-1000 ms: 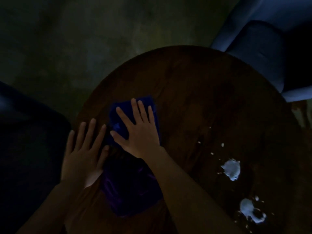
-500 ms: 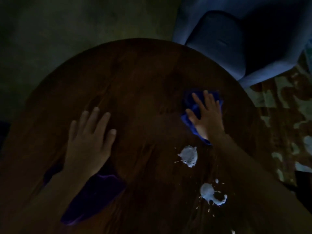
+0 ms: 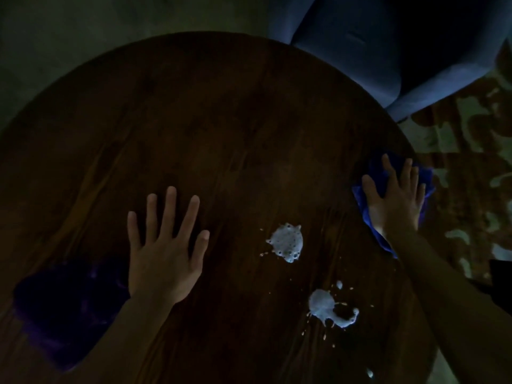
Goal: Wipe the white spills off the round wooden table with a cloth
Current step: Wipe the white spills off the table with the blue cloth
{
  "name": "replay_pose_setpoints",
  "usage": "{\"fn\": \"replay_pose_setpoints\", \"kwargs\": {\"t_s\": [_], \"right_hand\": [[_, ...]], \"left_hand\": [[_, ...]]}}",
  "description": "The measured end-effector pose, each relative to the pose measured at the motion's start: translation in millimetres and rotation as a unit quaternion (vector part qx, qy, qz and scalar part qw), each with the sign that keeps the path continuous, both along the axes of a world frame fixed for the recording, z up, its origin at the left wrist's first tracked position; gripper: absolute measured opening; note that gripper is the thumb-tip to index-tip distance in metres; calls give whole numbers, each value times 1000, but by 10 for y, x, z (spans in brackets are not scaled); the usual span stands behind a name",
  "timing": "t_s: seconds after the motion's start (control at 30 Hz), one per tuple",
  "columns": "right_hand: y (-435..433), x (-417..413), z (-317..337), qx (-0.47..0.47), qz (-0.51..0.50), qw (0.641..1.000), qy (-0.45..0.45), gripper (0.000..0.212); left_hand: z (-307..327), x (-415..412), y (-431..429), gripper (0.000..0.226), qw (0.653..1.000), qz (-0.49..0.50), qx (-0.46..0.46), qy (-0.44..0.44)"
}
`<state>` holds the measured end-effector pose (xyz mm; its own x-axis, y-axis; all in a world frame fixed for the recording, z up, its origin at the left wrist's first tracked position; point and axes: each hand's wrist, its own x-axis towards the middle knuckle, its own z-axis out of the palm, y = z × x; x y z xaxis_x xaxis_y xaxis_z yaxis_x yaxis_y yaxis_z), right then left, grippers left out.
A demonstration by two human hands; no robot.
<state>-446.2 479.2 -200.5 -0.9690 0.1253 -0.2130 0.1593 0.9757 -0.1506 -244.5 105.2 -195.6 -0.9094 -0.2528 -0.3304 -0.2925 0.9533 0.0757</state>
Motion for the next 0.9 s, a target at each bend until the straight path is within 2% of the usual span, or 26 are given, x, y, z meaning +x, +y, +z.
{"fn": "replay_pose_setpoints", "kwargs": {"t_s": [0.13, 0.23, 0.3, 0.37, 0.43, 0.47, 0.53, 0.63, 0.7, 0.83, 0.9], "right_hand": [[-305, -264, -19, 11, 6, 1000, -7, 91], [-805, -521, -19, 19, 136, 991, 8, 93], [-1013, -576, -10, 17, 281, 959, 20, 91], [-965, -529, 15, 1, 408, 913, 19, 89], [-613, -394, 1, 3, 495, 868, 24, 85], [-408, -316, -21, 4, 510, 860, 26, 82], [68, -152, -31, -11, 473, 881, 24, 78], [667, 203, -26, -18, 316, 948, 22, 73], [856, 554, -38, -16, 221, 975, 10, 71], [869, 1586, -2, 6, 136, 991, -10, 67], [785, 2193, 47, -6, 49, 999, -8, 67]], "left_hand": [[-15, 2, 5, 71, 1000, -4, -3, 9], [-14, 17, -13, 72, 1000, -1, -4, 9], [-32, 27, -9, 71, 1000, 7, -12, 11], [-45, 29, -42, 69, 1000, 11, -12, 12], [-70, 35, -28, 68, 1000, 14, -17, 21], [-80, 37, -47, 67, 999, 16, -19, 23], [-85, 19, -29, 67, 999, 20, -16, 25], [-70, 18, 45, 66, 999, 23, -13, 20], [-46, 53, 116, 67, 999, 39, -13, 16], [54, 190, 411, 74, 998, 70, 3, 6], [61, 246, 528, 77, 997, 80, 6, 11]]}}
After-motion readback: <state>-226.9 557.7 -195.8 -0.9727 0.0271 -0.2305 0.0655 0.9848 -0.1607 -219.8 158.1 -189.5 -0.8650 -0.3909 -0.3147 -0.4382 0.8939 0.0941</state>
